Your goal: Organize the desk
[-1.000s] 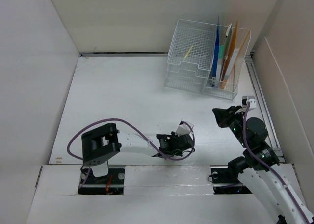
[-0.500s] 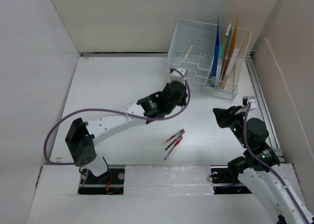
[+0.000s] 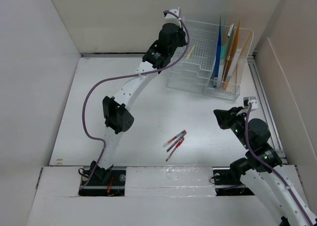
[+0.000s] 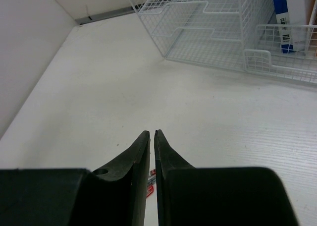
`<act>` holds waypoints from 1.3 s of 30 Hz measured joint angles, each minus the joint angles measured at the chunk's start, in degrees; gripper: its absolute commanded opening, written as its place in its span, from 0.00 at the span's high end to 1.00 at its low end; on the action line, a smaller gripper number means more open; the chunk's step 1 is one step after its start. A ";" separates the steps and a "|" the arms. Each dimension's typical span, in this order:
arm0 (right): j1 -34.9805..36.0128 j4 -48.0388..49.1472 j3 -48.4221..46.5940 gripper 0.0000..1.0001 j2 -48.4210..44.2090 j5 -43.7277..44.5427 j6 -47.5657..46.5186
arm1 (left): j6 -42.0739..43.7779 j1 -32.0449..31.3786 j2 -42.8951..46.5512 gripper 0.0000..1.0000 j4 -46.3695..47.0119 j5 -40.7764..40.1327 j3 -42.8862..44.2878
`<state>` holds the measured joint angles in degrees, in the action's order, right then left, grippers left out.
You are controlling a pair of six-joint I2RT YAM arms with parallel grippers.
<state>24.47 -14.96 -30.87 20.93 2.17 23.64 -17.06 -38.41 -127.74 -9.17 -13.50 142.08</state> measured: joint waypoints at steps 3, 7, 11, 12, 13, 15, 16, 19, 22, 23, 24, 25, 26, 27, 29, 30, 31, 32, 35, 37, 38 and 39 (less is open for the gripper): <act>0.00 0.04 0.00 0.87 0.50 -0.59 0.11 | 0.09 2.67 -1.11 0.98 1.18 2.32 -1.75; 0.00 0.48 0.00 0.87 1.57 -1.49 0.17 | 1.18 5.07 -4.28 0.95 3.85 3.34 -0.79; 0.00 1.01 0.00 0.87 2.32 -2.62 0.35 | 2.43 4.92 -6.56 0.94 6.82 4.74 -0.28; 0.00 1.16 0.02 0.87 2.40 -2.73 0.39 | 2.51 4.61 -7.32 0.93 6.99 4.92 -0.28; 0.00 1.44 0.09 0.87 2.40 -2.82 0.44 | 2.97 4.35 -7.63 0.93 7.30 5.51 -0.28; 0.00 2.03 0.31 0.87 2.40 -2.93 0.61 | 3.76 4.20 -8.11 0.91 7.87 6.43 -0.28; 0.00 2.19 0.42 0.87 2.40 -3.04 0.63 | 4.15 4.00 -8.26 0.89 8.15 6.86 -0.28; 0.00 2.23 0.63 0.87 2.54 -3.26 0.63 | 5.16 3.72 -8.63 0.79 8.98 7.85 -0.28; 0.00 2.40 0.63 0.87 2.82 -3.30 0.63 | 6.05 3.67 -9.22 0.62 9.81 8.35 -0.28; 0.00 2.43 0.63 0.87 2.82 -3.28 0.63 | 6.12 3.67 -9.38 0.58 9.81 8.39 -0.28; 0.00 2.47 0.63 0.87 2.82 -3.30 0.63 | 6.16 3.67 -9.64 0.58 9.81 8.52 -0.31; 0.00 2.51 0.63 0.87 2.80 -3.30 0.63 | 6.16 3.67 -9.81 0.56 9.88 8.55 -0.31; 0.00 2.51 0.63 0.87 2.78 -3.30 0.63 | 6.19 3.67 -9.97 0.56 9.90 8.57 -0.31; 0.00 2.49 0.63 0.87 2.73 -3.28 0.63 | 6.16 3.69 -10.03 0.56 9.94 8.59 -0.33; 0.00 2.49 0.63 0.87 2.67 -3.28 0.63 | 6.14 3.69 -10.08 0.53 10.27 8.72 -0.63; 0.00 2.49 0.61 0.87 2.64 -3.28 0.61 | 6.14 3.69 -10.08 0.53 10.54 8.79 -0.79; 0.00 2.47 0.63 0.87 2.56 -3.28 0.61 | 6.14 3.69 -10.08 0.51 11.06 8.85 -1.09; 0.00 2.45 0.61 0.87 2.43 -3.28 0.61 | 6.19 3.63 -10.05 0.50 11.45 8.87 -1.49; 0.00 2.45 0.61 0.87 2.16 -3.28 0.59 | 6.64 3.32 -9.53 0.49 11.80 8.96 -2.91; 0.00 2.40 0.61 0.89 2.12 -3.23 0.57 | 7.30 2.62 -8.20 0.50 11.61 8.72 -4.50; 0.00 2.38 0.61 0.92 2.12 -3.23 0.55 | 7.69 2.05 -6.75 0.50 11.69 8.48 -6.38; 0.00 2.32 0.61 0.97 2.05 -3.23 0.46 | 8.07 1.25 -4.02 0.50 11.93 8.04 -9.77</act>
<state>24.47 -12.64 -30.26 22.98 -1.06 24.10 -8.99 -37.17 -131.76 2.76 -5.45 132.31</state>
